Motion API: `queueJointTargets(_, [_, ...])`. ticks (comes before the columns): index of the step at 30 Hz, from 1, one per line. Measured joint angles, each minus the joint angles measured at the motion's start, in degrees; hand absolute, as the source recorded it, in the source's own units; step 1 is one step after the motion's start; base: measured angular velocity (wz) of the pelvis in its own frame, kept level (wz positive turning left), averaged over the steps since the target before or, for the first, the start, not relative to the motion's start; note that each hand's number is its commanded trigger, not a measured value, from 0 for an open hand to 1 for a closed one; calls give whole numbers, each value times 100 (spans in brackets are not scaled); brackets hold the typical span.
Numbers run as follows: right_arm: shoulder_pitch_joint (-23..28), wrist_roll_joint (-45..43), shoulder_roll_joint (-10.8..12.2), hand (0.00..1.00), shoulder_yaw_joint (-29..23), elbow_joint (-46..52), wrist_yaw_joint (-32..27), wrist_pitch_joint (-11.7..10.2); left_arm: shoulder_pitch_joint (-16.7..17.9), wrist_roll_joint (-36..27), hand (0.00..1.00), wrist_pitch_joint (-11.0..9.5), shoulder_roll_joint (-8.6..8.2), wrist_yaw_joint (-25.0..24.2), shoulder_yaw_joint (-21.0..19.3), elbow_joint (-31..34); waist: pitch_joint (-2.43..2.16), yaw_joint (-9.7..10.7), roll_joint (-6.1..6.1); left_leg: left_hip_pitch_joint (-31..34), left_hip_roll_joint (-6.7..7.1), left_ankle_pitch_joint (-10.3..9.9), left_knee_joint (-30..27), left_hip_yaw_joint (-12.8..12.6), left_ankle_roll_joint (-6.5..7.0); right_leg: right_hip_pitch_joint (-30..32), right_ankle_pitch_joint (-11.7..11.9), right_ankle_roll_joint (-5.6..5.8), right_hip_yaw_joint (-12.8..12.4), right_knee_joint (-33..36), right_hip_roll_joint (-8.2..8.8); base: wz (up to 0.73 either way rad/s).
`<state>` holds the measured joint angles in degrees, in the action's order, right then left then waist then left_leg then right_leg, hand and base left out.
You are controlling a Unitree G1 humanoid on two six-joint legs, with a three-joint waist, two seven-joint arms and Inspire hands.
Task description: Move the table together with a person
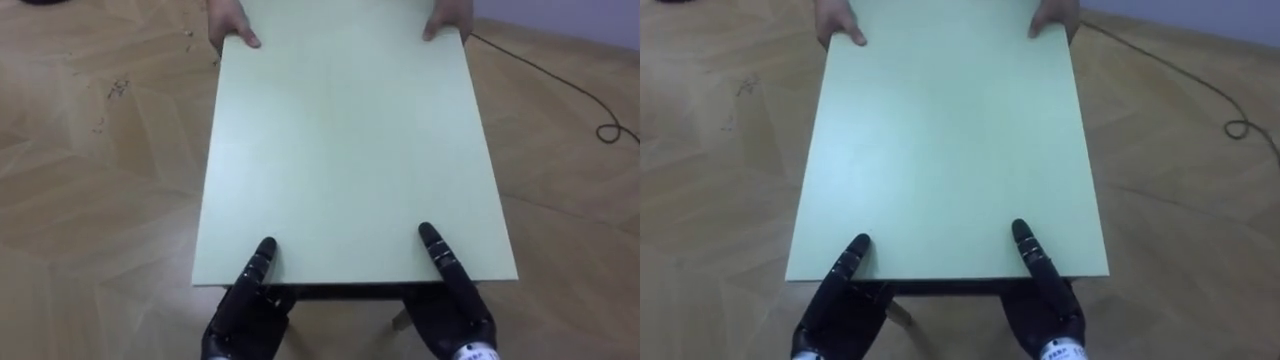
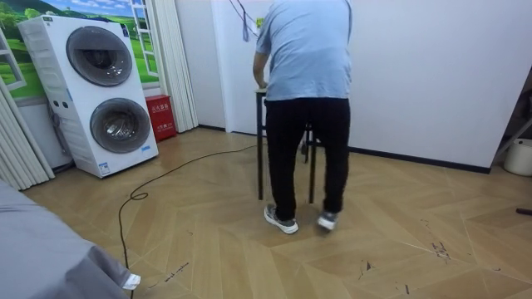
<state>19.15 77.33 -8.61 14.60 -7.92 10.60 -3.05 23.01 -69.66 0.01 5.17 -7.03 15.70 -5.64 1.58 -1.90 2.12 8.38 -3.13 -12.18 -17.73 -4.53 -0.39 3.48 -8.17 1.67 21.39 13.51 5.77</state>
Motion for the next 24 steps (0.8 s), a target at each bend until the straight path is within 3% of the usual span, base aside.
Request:
queueJointTargets(3, [-34,-123,57,100,-58,13,-1,18,-22,0,100,0,-16,-3,-15,1,-17,68,63,165,-3,135,-34,-90,-47,-79,-181,26,313,0,53,84])
queueJointTargets(4, [-43,-142,70,100,-88,11,-2,20,-37,0,100,2,-32,-2,-11,1,-16,76,86,215,-17,204,-33,-225,-47,-104,-237,29,449,8,78,79])
queueJointTargets(5, [-51,-126,40,100,-89,12,-3,24,-34,0,100,3,-36,-2,-1,1,-18,60,104,220,-49,272,10,-541,-13,-127,-258,27,587,9,112,76])
queueJointTargets(7, [-60,-124,30,100,-75,12,-22,30,-20,0,100,8,-38,-2,6,0,-14,-53,119,201,-68,316,49,-745,15,-142,-269,29,637,8,129,38])
queueJointTargets(13, [-142,-326,73,100,-72,12,-188,169,138,-23,100,8,-56,0,-83,0,-7,-336,99,216,8,328,12,-726,96,-226,-292,71,719,134,256,21])
queueJointTargets(16, [-183,-366,137,100,-72,14,-246,170,152,-61,100,8,-57,1,-93,10,2,-331,73,293,62,321,-86,-756,191,-81,-394,168,692,598,445,39])
queueJointTargets(18, [-236,-392,126,100,-56,12,-253,178,153,-91,100,5,-69,1,-85,22,7,-352,76,377,107,266,-205,-738,270,18,-421,175,685,956,581,31])
queueJointTargets(20, [-228,-347,124,100,-62,12,-270,178,149,-80,100,0,-101,4,-84,21,17,-321,67,390,243,226,-215,-566,359,192,-425,173,530,1564,787,50])
queueJointTargets(21, [-181,-289,100,100,-58,12,-284,184,144,-60,100,-3,-90,8,-82,21,37,-221,41,371,371,211,-275,-303,423,327,-418,160,270,2063,908,100])
queueJointTargets(22, [-93,-255,147,100,-68,12,-284,182,135,-42,100,-27,-48,10,-59,21,60,-91,32,383,447,177,-390,25,483,506,-505,105,-315,2341,803,128])
queueJointTargets(23, [-45,-217,198,100,-50,15,-279,182,134,-34,100,-60,-10,11,-55,21,56,12,15,427,521,154,-423,281,543,672,-694,73,-788,2149,520,117])
queueJointTargets(24, [-36,-203,210,100,-43,18,-279,182,128,-34,100,-61,9,11,-54,21,61,68,24,451,552,165,-447,403,548,738,-739,61,-922,1936,393,115])
